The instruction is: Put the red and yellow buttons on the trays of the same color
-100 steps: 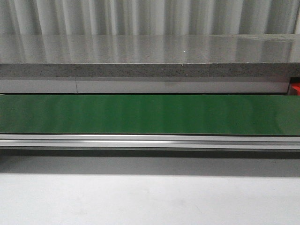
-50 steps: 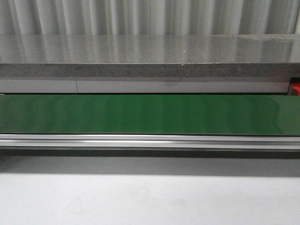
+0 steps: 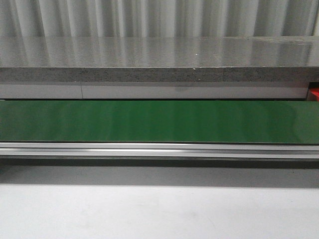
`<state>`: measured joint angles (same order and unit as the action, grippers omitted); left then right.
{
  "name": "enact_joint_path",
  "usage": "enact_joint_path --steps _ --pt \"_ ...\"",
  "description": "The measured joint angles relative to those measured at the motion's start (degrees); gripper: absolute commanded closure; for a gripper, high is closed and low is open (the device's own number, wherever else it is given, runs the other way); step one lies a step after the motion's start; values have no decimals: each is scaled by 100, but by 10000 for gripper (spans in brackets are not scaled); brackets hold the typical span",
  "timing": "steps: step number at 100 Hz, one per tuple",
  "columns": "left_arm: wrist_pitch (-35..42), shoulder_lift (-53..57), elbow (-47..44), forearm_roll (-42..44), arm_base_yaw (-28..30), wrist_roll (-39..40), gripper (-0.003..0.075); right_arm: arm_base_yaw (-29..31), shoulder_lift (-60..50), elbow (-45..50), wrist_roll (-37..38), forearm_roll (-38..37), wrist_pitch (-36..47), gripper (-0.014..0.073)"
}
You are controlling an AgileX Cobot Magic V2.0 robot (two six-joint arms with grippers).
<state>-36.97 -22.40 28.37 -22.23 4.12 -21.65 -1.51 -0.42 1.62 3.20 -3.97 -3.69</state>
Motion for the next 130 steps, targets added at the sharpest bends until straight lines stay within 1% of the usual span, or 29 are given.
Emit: enact_joint_path --steps 79,86,93,98,103,108,118,130 --pt "25 0 0 0 0 0 741 0 0 0 3 0 21 662" --pt "297 0 -54 0 -27 0 741 0 0 0 3 0 21 662" --pt "897 41 -204 0 -123 0 741 0 0 0 3 0 21 662" --pt "1459 103 -395 54 -208 81 741 0 0 0 3 0 21 662" --pt "1907 193 -598 285 -294 359 741 0 0 0 3 0 21 662" --pt "2218 322 -828 759 -362 869 741 0 0 0 3 0 21 662" --pt "2451 639 -1331 1509 -446 1681 741 0 0 0 13 0 21 662" --pt "2596 1129 -1970 2014 -456 2006 741 0 0 0 13 0 21 662"
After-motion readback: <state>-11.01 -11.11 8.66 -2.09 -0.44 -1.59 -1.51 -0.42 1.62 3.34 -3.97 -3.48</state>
